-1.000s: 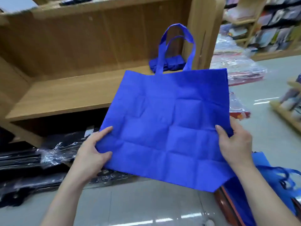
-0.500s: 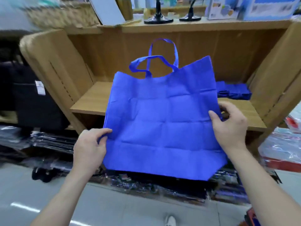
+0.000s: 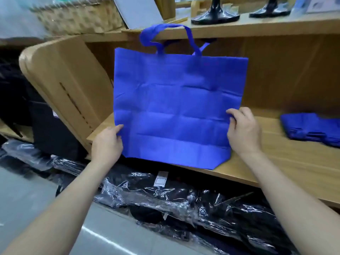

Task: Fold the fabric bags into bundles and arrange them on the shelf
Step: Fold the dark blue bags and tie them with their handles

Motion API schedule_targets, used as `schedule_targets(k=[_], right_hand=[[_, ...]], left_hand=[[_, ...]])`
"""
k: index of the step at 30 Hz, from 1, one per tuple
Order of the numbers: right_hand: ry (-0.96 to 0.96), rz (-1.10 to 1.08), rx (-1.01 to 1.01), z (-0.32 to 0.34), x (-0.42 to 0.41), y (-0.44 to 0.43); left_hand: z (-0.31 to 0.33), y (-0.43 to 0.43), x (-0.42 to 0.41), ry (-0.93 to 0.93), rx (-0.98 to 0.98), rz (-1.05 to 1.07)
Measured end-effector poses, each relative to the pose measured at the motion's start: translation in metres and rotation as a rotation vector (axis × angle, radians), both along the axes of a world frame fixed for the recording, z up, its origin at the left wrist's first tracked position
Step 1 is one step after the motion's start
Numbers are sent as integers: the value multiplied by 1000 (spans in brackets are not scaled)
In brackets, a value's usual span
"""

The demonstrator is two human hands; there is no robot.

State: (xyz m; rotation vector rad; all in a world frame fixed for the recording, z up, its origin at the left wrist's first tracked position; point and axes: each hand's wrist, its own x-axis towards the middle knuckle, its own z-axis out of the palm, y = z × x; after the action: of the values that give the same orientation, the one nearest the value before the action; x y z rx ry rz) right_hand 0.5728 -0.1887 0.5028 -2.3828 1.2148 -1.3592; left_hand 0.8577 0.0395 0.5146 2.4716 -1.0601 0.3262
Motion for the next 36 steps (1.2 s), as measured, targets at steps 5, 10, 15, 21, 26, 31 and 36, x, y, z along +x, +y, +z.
schedule_targets(k=[5, 10, 15, 21, 26, 31, 36], right_hand=[[503, -84, 399, -17, 33, -20], [722, -93, 404, -18, 46, -8], [867, 337, 415, -24, 70, 31], [987, 304, 440, -50, 95, 66], [923, 256, 376, -54, 106, 64], [776, 239, 372, -58, 103, 64], [602, 202, 233, -68, 101, 72]], left_hand=[[-25, -31, 39, 184, 394, -1], [-42, -36, 60, 129, 473, -135], [-54, -42, 74, 80, 401, -567], [-69, -32, 134, 84, 282, -642], [-55, -21, 161, 350, 224, -829], [-65, -4, 172, 280, 412, -1034], [-77, -6, 182, 222, 226, -1013]])
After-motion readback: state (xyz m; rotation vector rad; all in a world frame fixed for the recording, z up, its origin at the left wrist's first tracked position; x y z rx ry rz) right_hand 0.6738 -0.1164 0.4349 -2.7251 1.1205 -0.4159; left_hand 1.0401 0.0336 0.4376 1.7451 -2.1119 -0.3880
